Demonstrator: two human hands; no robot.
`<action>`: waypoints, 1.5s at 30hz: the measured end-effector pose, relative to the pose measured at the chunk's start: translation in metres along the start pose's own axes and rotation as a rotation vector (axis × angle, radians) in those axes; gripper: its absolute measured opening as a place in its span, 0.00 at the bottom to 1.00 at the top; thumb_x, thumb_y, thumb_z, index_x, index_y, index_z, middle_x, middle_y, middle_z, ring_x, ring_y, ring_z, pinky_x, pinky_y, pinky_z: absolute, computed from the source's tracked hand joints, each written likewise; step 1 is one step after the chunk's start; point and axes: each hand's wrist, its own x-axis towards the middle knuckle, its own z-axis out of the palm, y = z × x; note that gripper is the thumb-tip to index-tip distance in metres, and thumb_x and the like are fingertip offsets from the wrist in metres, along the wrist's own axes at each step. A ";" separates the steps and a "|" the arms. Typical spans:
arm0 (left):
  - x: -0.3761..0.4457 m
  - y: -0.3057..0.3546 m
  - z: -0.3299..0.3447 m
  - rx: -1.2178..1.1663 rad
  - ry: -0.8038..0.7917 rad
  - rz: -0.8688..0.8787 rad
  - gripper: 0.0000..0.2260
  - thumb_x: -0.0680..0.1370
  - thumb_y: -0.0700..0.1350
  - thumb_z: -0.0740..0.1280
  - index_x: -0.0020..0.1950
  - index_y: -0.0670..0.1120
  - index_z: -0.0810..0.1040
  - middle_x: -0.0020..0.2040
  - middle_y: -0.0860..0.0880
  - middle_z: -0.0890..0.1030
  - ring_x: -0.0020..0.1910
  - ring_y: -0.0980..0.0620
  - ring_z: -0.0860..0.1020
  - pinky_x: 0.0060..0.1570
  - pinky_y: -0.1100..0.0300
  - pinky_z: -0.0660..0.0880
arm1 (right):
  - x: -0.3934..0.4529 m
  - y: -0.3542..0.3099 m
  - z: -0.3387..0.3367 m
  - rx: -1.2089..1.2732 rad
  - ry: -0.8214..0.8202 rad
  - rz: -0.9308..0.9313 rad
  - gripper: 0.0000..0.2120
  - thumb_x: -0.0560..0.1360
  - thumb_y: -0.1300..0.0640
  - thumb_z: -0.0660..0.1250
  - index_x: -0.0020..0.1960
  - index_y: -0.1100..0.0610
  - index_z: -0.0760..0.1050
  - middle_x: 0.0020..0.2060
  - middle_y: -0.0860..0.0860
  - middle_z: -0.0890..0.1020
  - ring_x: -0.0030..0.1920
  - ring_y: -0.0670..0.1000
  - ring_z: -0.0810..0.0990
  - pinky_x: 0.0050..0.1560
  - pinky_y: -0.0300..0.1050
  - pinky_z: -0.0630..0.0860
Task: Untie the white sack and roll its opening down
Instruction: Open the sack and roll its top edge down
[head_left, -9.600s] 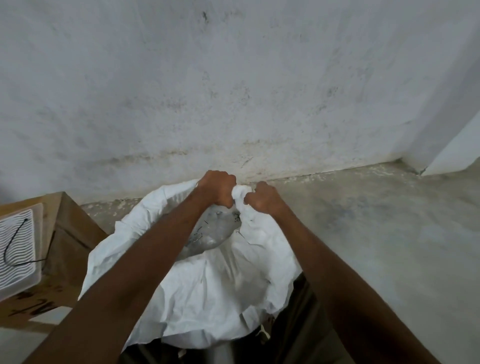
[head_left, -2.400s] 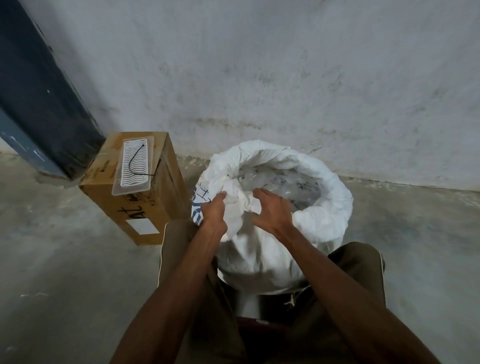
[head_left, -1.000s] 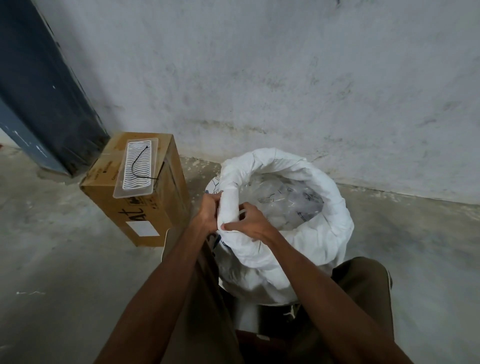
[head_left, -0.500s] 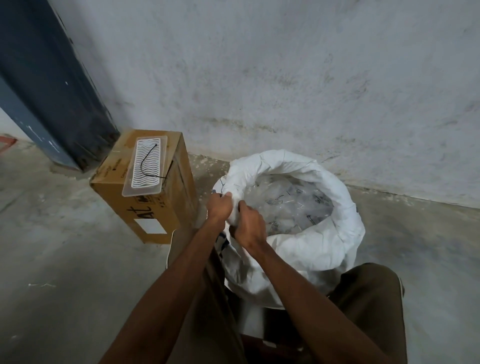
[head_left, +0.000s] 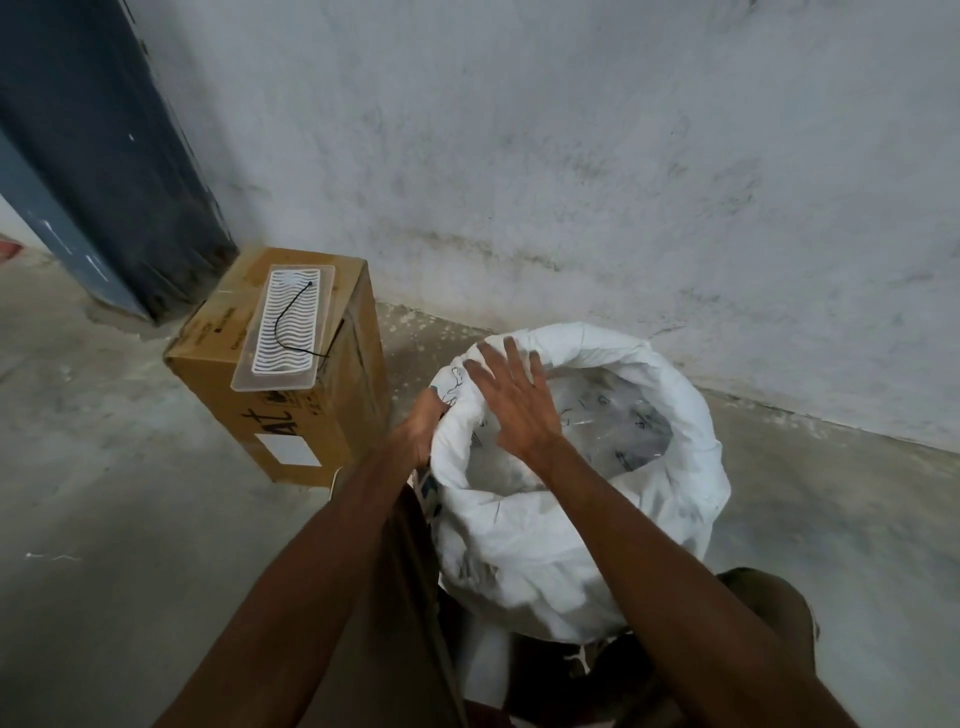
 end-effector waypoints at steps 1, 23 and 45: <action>-0.003 0.002 -0.001 -0.020 0.007 -0.013 0.14 0.85 0.42 0.52 0.67 0.43 0.70 0.48 0.46 0.77 0.44 0.50 0.77 0.44 0.56 0.76 | 0.008 0.003 0.005 -0.043 -0.033 0.002 0.50 0.64 0.57 0.79 0.80 0.52 0.57 0.80 0.57 0.58 0.80 0.65 0.53 0.77 0.68 0.50; 0.036 0.016 0.037 1.543 0.440 0.576 0.26 0.70 0.51 0.71 0.63 0.41 0.71 0.59 0.41 0.76 0.59 0.40 0.76 0.53 0.49 0.77 | 0.116 0.053 -0.053 0.347 -0.944 0.072 0.11 0.58 0.64 0.74 0.40 0.55 0.83 0.52 0.56 0.83 0.52 0.57 0.80 0.45 0.45 0.76; 0.080 0.022 0.041 1.845 0.238 0.462 0.49 0.63 0.58 0.78 0.77 0.45 0.58 0.70 0.42 0.70 0.69 0.41 0.70 0.63 0.45 0.71 | 0.127 0.070 -0.007 0.242 -0.728 -0.032 0.16 0.62 0.64 0.74 0.50 0.62 0.83 0.46 0.57 0.84 0.47 0.59 0.82 0.44 0.50 0.82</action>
